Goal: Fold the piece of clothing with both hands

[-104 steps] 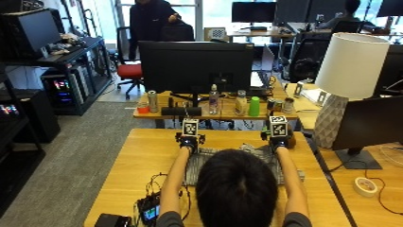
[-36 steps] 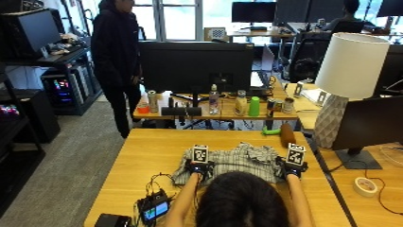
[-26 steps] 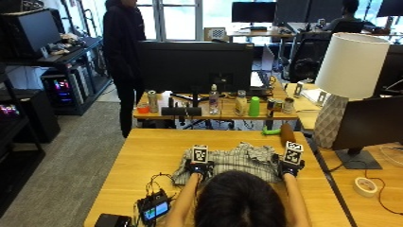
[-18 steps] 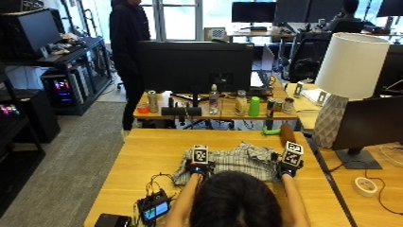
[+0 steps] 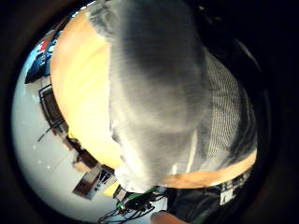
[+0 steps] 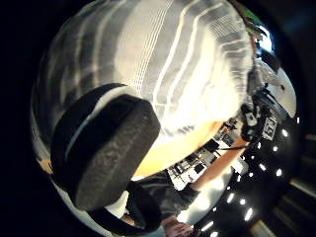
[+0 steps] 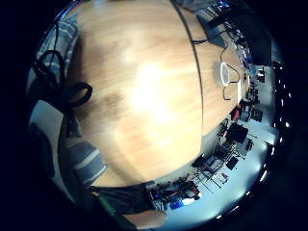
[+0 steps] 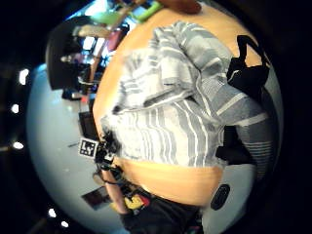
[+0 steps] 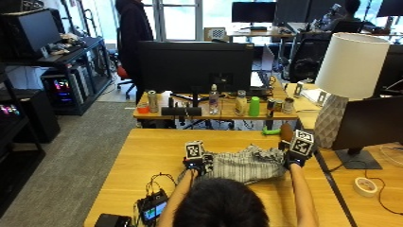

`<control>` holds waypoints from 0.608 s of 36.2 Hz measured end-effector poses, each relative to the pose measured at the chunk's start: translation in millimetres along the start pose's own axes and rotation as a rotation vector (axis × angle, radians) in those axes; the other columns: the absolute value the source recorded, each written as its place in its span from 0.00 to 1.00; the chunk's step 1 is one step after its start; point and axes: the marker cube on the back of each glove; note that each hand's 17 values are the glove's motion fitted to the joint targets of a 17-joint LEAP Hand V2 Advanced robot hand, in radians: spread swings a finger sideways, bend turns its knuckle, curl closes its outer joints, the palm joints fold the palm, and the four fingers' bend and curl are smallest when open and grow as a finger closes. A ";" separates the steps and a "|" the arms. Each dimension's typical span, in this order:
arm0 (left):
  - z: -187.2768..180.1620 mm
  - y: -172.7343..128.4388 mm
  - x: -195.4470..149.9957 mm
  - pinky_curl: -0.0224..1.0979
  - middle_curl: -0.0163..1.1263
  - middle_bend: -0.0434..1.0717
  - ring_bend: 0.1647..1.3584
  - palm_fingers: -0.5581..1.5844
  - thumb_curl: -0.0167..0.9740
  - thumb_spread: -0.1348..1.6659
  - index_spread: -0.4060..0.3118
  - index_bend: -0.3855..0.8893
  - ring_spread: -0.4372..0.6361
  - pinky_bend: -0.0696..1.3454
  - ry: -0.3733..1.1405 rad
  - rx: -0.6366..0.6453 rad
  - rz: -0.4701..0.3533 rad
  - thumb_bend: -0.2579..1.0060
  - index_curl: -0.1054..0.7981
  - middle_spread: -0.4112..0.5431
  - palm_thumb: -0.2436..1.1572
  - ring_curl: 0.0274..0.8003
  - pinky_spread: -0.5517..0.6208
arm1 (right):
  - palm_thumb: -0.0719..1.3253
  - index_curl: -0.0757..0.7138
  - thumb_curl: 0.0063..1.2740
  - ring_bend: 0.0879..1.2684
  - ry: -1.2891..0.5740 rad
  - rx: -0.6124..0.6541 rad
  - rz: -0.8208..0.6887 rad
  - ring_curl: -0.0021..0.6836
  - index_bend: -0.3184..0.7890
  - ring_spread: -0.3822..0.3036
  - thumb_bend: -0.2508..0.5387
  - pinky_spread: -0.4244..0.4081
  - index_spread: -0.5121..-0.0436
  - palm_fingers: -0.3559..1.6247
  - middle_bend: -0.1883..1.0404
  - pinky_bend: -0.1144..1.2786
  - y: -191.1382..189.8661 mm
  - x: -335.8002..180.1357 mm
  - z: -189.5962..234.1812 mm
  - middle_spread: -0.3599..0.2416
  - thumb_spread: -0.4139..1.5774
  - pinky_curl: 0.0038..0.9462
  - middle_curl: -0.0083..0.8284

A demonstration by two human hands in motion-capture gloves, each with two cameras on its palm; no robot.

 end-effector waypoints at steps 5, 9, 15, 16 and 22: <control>-23.2 14.0 -6.1 0.34 0.24 0.21 0.48 0.30 0.21 0.70 0.39 0.37 0.71 0.60 0.039 0.046 0.023 0.19 0.31 0.67 0.17 0.40 0.70 | 0.88 0.42 0.33 0.55 0.028 0.090 -0.062 0.68 0.39 0.26 0.39 0.15 0.52 0.81 0.43 0.62 -40.6 -7.6 -26.0 0.33 0.62 0.45 0.58; -45.7 22.1 -14.6 0.35 0.25 0.20 0.51 0.33 0.21 0.70 0.41 0.37 0.62 0.62 0.016 0.161 0.011 0.19 0.31 0.65 0.17 0.41 0.59 | 0.86 0.42 0.34 0.55 0.059 0.197 -0.121 0.68 0.39 0.26 0.33 0.15 0.52 0.80 0.42 0.62 -55.2 -33.6 -54.1 0.33 0.59 0.45 0.58; -77.0 44.8 -33.7 0.34 0.27 0.21 0.51 0.33 0.21 0.71 0.42 0.39 0.57 0.59 0.029 0.243 -0.041 0.19 0.31 0.61 0.17 0.42 0.55 | 0.84 0.42 0.38 0.54 0.166 0.263 -0.195 0.68 0.38 0.26 0.28 0.15 0.52 0.79 0.41 0.62 -17.7 -113.3 -95.2 0.32 0.53 0.46 0.58; -82.1 47.8 -38.2 0.34 0.27 0.21 0.51 0.33 0.21 0.71 0.42 0.38 0.56 0.59 0.032 0.266 -0.061 0.19 0.31 0.61 0.17 0.42 0.55 | 0.84 0.42 0.38 0.54 0.196 0.274 -0.207 0.68 0.38 0.26 0.28 0.15 0.52 0.79 0.41 0.62 -11.8 -129.8 -96.9 0.32 0.52 0.46 0.58; -101.8 69.6 -68.4 0.33 0.28 0.21 0.49 0.34 0.22 0.73 0.43 0.41 0.54 0.56 0.043 0.315 -0.172 0.21 0.33 0.59 0.21 0.41 0.53 | 0.82 0.38 0.41 0.56 0.275 0.309 -0.281 0.69 0.31 0.26 0.28 0.15 0.51 0.77 0.43 0.64 39.6 -236.5 -83.8 0.32 0.49 0.47 0.59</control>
